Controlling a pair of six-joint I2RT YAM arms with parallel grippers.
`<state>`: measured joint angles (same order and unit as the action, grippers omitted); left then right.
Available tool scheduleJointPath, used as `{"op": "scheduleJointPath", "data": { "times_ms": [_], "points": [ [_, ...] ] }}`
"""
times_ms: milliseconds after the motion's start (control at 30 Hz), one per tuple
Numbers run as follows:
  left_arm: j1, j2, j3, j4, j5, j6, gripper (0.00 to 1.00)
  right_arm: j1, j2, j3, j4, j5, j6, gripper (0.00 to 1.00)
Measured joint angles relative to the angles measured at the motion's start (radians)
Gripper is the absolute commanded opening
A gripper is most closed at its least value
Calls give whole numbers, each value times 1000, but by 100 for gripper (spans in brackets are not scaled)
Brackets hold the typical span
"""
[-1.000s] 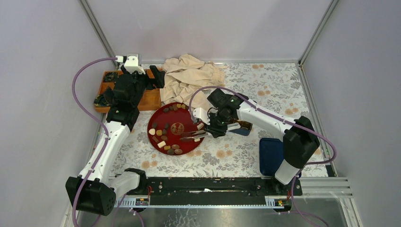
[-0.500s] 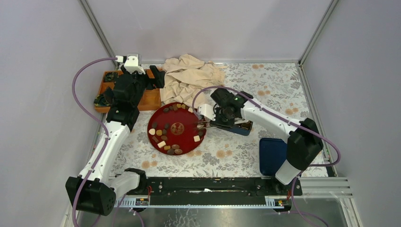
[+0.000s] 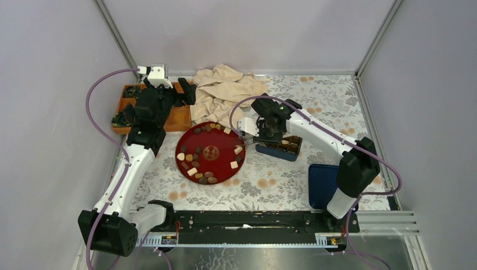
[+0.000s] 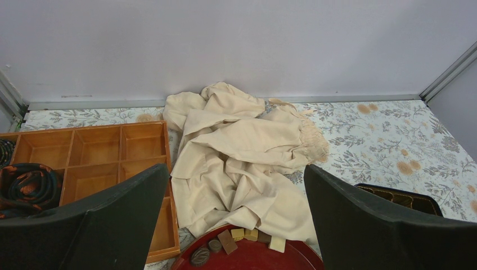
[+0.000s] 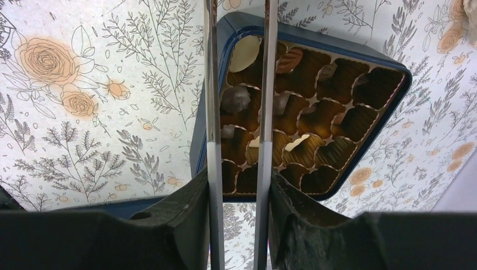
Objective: Pack the chocolate
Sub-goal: Pick up the fake chocolate from the plate.
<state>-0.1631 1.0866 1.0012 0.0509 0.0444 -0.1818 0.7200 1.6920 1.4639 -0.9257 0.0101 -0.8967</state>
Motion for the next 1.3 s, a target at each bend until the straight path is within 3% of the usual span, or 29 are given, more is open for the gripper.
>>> {"op": "scheduleJointPath", "data": {
  "times_ms": [400, 1133, 1233, 1300],
  "points": [
    [0, -5, 0, 0, 0, 0, 99, 0, 32, 60, -90, -41, -43, 43],
    [0, -5, 0, 1, 0, 0, 99, 20, 161, 144, -95, -19, -51, 44],
    [0, -5, 0, 0, 0, 0, 99, 24, 176, 161, -107, -7, -54, 41],
    [0, -5, 0, 0, 0, 0, 99, 26, 185, 171, -114, 0, -55, 31]
  ]
}}
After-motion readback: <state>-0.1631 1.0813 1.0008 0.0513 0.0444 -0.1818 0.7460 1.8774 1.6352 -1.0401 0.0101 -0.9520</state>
